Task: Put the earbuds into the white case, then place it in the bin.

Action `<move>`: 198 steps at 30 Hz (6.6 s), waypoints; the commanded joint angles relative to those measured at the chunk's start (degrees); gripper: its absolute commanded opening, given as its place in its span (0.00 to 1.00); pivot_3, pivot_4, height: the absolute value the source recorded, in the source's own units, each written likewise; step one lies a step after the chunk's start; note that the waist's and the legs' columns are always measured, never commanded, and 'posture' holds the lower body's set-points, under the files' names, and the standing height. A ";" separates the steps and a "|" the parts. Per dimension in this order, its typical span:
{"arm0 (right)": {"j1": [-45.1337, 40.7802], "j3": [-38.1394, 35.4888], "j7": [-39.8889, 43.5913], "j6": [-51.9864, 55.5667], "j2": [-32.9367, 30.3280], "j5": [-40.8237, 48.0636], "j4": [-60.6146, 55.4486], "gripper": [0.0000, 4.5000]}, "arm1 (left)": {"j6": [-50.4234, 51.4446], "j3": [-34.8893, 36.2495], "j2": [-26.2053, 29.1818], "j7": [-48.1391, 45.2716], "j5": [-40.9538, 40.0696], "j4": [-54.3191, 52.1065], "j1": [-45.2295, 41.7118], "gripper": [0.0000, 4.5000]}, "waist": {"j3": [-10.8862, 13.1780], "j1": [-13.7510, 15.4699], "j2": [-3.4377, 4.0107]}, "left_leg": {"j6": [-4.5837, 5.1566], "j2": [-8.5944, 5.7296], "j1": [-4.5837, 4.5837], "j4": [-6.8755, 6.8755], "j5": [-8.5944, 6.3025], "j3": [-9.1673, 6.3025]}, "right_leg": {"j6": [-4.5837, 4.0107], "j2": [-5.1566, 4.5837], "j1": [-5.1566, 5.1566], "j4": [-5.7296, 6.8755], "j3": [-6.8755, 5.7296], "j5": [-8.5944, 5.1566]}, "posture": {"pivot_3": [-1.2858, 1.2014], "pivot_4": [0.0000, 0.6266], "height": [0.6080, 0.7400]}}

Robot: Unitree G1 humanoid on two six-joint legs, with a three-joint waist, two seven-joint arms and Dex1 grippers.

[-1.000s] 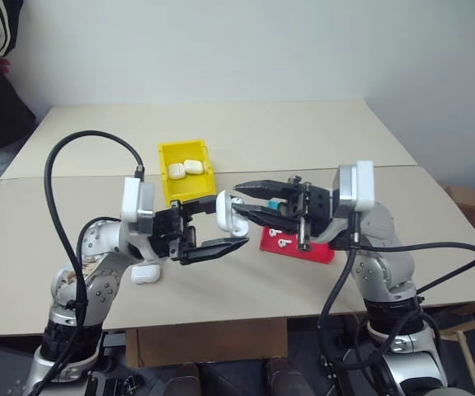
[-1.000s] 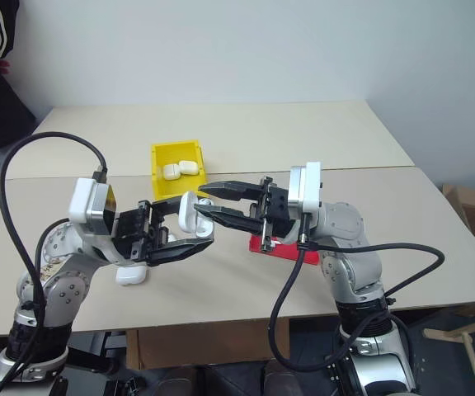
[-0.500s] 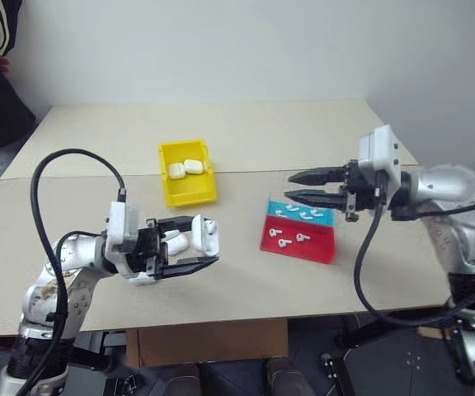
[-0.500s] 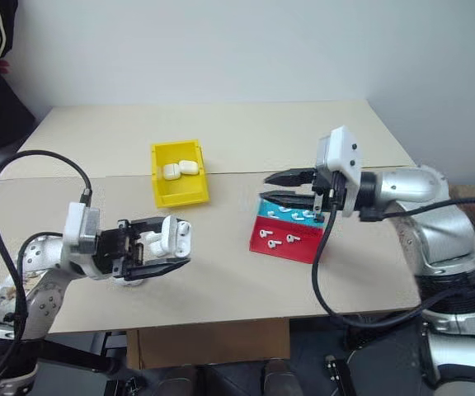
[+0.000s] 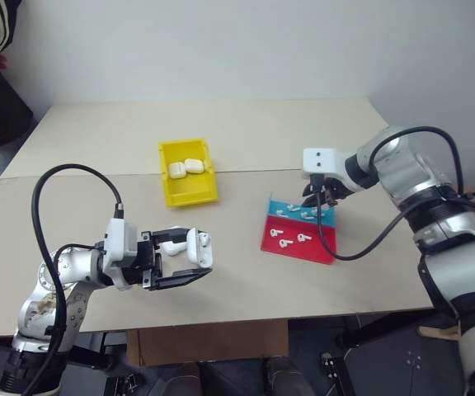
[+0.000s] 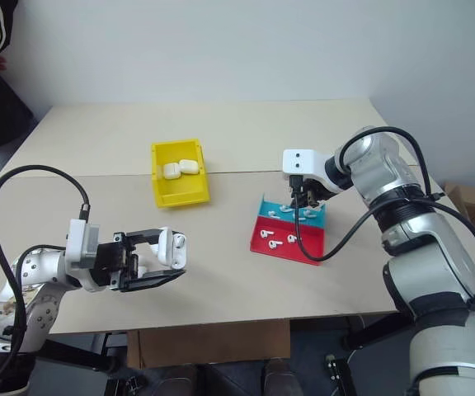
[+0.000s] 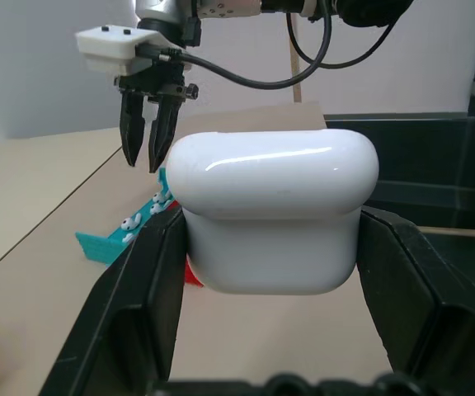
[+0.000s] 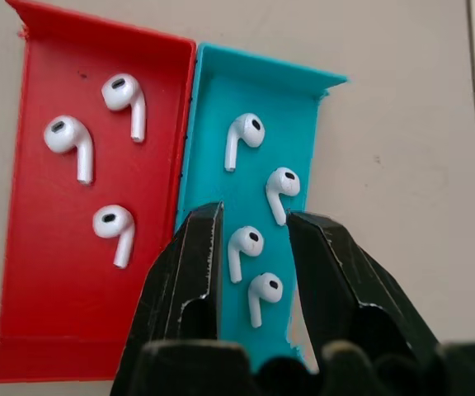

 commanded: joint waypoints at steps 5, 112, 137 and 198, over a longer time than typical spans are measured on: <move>-4.52 0.50 -4.53 -13.82 2.46 -8.38 15.63 0.36 | -0.39 0.32 0.23 1.96 -0.46 -4.63 1.56 0.62 | 0.03 -0.21 0.04 | 0.00 0.00 0.03 -0.01 0.00 0.01 | -0.01 0.00 0.00 0.01 0.00 0.01 | 0.52 0.24 1.00; -5.61 -10.04 -13.31 -15.83 6.63 -14.59 25.94 0.26 | 1.84 0.65 1.79 6.56 0.11 -5.99 1.13 0.62 | 0.07 -1.58 0.11 | 0.00 0.00 0.19 -0.01 0.00 -0.05 | -0.04 0.05 0.07 0.22 0.02 0.02 | 0.52 0.24 1.00; 24.27 -49.25 -13.75 24.59 4.13 50.49 -59.88 0.26 | 9.27 -2.91 -4.07 4.59 -8.43 1.51 -18.80 0.62 | 0.08 -0.14 0.14 | 0.00 -0.01 0.23 0.10 0.00 -0.20 | 0.04 0.07 0.25 0.23 -0.09 0.02 | 0.52 0.24 1.00; 46.53 -31.55 -20.83 18.99 15.13 55.80 -77.52 0.26 | 10.29 -4.76 -8.76 3.71 -7.75 0.78 -20.50 0.62 | 0.08 -0.04 0.13 | 0.00 -0.01 0.17 0.10 0.01 -0.27 | 0.41 0.10 0.21 0.19 -0.08 -0.18 | 0.52 0.24 1.00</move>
